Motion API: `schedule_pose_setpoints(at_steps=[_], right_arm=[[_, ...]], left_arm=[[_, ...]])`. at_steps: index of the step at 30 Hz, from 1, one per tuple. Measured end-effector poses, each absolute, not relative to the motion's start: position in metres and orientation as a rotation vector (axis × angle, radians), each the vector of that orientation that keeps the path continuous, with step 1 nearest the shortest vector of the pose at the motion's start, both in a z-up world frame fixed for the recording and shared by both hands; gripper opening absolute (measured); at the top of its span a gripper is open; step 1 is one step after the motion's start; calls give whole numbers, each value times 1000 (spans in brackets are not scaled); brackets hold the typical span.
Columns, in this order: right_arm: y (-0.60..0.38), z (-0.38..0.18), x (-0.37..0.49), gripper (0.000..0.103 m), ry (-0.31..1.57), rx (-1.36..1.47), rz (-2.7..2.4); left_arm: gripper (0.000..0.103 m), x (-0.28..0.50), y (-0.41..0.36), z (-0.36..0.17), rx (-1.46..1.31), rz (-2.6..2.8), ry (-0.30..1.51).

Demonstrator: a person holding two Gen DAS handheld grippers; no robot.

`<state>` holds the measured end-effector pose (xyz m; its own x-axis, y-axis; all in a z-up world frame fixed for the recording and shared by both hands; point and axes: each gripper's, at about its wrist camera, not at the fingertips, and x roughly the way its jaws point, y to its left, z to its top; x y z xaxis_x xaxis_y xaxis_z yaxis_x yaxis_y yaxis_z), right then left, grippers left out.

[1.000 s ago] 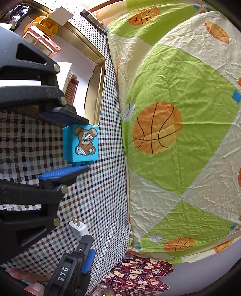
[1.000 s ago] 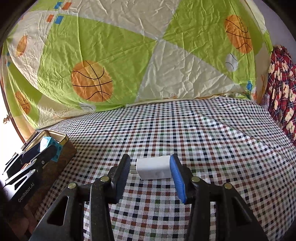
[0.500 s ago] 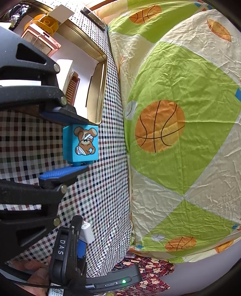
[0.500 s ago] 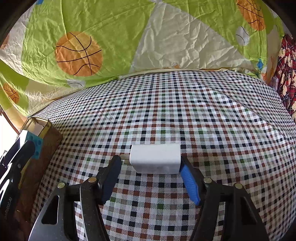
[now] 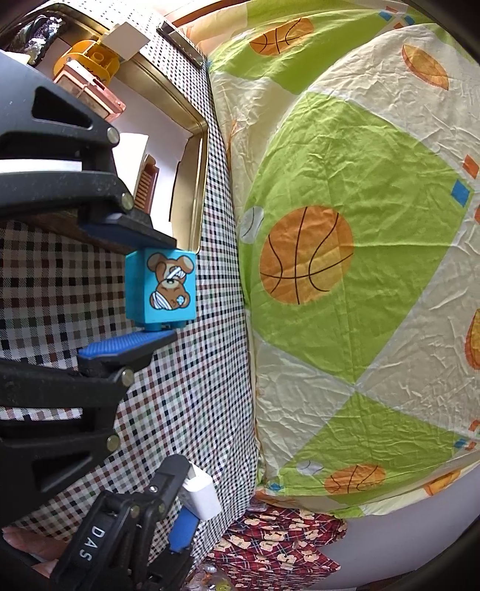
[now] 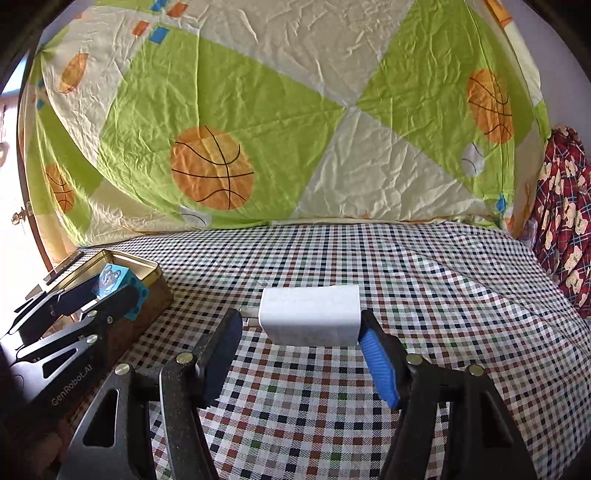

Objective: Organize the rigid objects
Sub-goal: 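Carry the blue cube and white plug toward the gold tin with both tools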

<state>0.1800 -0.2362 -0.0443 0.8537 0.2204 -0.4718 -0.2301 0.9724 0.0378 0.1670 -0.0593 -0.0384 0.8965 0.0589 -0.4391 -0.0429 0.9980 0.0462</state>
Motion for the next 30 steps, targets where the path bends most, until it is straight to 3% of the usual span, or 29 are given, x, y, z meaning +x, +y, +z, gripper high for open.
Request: schedule_pose_setpoints(at_steps=[30], right_arm=[[-231,-29,132,66,332,1,275]], left_arm=[[43,120,-40,-34,-4,51,380]])
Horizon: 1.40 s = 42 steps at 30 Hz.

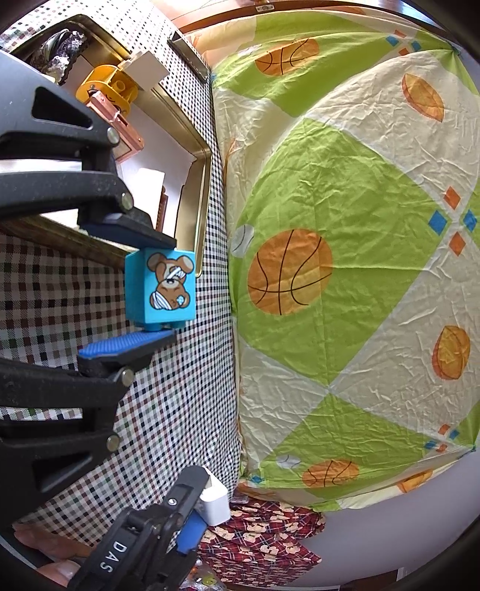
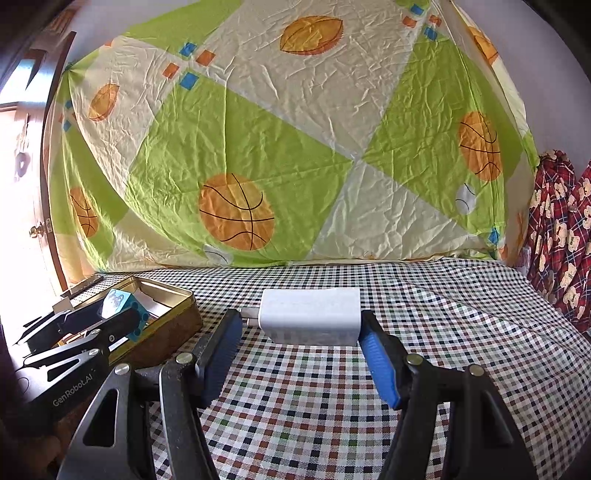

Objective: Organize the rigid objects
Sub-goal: 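Carry the blue cube and white plug toward the gold tin with both tools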

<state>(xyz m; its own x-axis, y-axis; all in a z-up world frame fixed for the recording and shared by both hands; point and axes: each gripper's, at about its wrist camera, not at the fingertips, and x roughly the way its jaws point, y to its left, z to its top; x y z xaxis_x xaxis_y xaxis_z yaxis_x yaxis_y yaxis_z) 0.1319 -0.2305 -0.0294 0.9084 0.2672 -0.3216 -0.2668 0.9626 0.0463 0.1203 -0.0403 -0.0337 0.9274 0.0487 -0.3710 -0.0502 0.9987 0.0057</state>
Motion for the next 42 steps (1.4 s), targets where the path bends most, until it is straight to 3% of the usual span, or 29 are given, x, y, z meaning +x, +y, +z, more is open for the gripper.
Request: schedule_pose_setpoints(at_steps=[42], right_arm=[[-208,-29,111,66,309,-14,382]], left_arm=[[42,68,-12,-26,-69,34,278]])
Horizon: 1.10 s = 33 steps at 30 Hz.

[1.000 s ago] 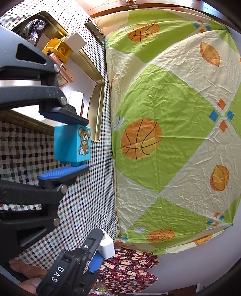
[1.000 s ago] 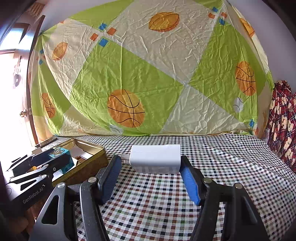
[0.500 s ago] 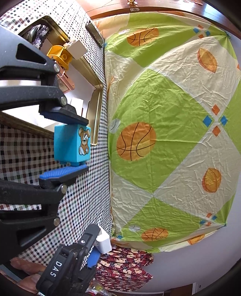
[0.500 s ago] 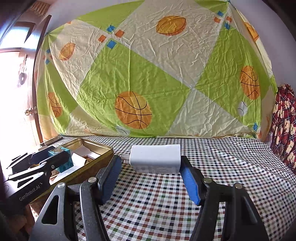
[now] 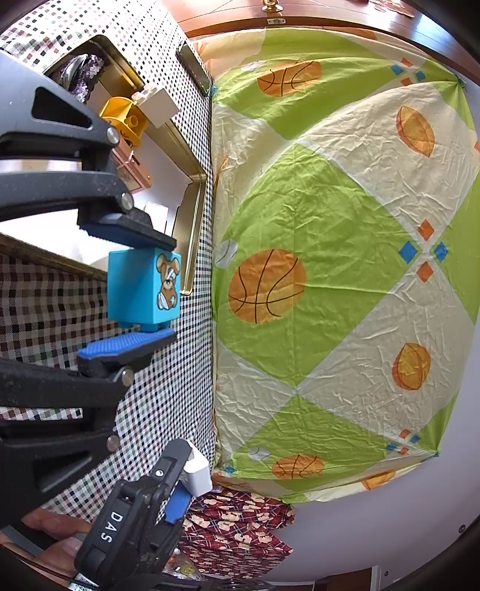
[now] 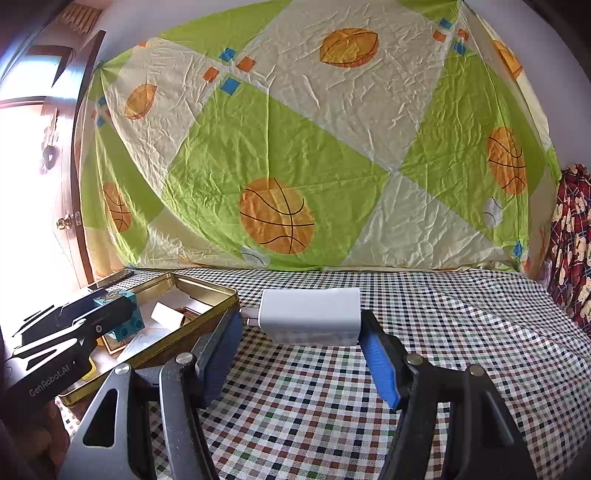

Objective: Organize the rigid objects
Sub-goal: 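Carry the blue cube and white plug toward the gold tin with both tools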

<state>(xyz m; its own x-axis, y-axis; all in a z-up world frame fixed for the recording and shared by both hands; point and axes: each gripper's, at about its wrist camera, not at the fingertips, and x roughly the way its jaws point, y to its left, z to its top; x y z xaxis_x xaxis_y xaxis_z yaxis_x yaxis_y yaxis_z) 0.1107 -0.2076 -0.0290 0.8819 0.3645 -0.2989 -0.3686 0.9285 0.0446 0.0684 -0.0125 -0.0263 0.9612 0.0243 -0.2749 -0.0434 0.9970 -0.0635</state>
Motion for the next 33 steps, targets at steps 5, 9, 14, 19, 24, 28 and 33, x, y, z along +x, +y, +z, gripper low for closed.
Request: schedule_pose_setpoints(at_steps=[5,9,14,19,24,28,33], right_arm=[[-201,-30,109,66,330,7,404],[-193,-31,105,66,332,7,416],[-186,-31,101,66,331,14,443],[-169,-31,97,66,328,-4,479],[-154,-30,92,66,317,-20,510],[-146,-30,91,66,315,-20,525],[-137,-31,90,66,318,-22,544]], left_arm=[[42,65,-9,-26,-77,36,270],[42,62,-7,-25,-79,40,262],[42,55,-1,-24,-79,55,242],[42,51,10,-24,-95,68,235],[42,48,21,-23,-111,82,228],[43,47,30,-23,-122,96,226],[42,45,44,-24,-142,113,226]])
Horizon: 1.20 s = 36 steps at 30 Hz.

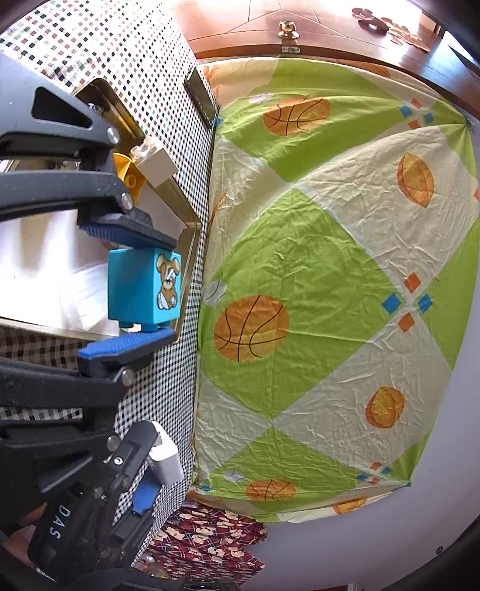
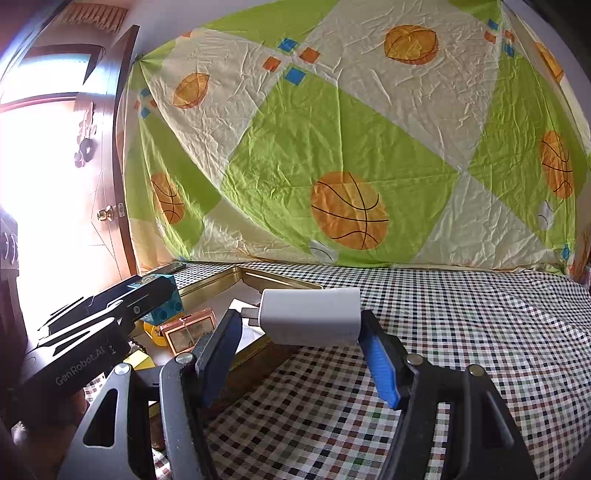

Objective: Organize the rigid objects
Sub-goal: 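Carry the blue cube and white plug toward the gold tin with both tools, then release the blue cube into the tin with the left tool while the right tool drops the plug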

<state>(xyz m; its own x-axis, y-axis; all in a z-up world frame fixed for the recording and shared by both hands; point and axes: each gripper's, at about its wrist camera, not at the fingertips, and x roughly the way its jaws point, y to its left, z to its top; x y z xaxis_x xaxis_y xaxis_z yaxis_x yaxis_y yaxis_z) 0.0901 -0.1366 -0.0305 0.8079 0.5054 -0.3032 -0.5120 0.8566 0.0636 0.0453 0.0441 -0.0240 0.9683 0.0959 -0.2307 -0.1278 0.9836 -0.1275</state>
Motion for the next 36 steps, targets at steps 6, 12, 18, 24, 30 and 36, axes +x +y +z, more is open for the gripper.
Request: schedule_pose_setpoints(at_steps=[6,12,18,24,30,36], right_arm=[[-127,-31,88,66,320,-26,564],[-116,-32,88,66,324,-41,579],[-107,-32,87,66,326,-55,595],[-96,-34,85,66,334,-69,610],[-85,-34,85,66,336,-91,623],[-69,-36,88,66,350,-119,637]], left_arm=[[42,44,54,-25,-163,113,230],[43,42,59,-24,-162,126,222],[42,43,71,-25,-180,146,229],[42,42,85,-25,-201,173,228],[42,46,99,-27,-203,206,254],[42,52,107,-31,-192,223,293]])
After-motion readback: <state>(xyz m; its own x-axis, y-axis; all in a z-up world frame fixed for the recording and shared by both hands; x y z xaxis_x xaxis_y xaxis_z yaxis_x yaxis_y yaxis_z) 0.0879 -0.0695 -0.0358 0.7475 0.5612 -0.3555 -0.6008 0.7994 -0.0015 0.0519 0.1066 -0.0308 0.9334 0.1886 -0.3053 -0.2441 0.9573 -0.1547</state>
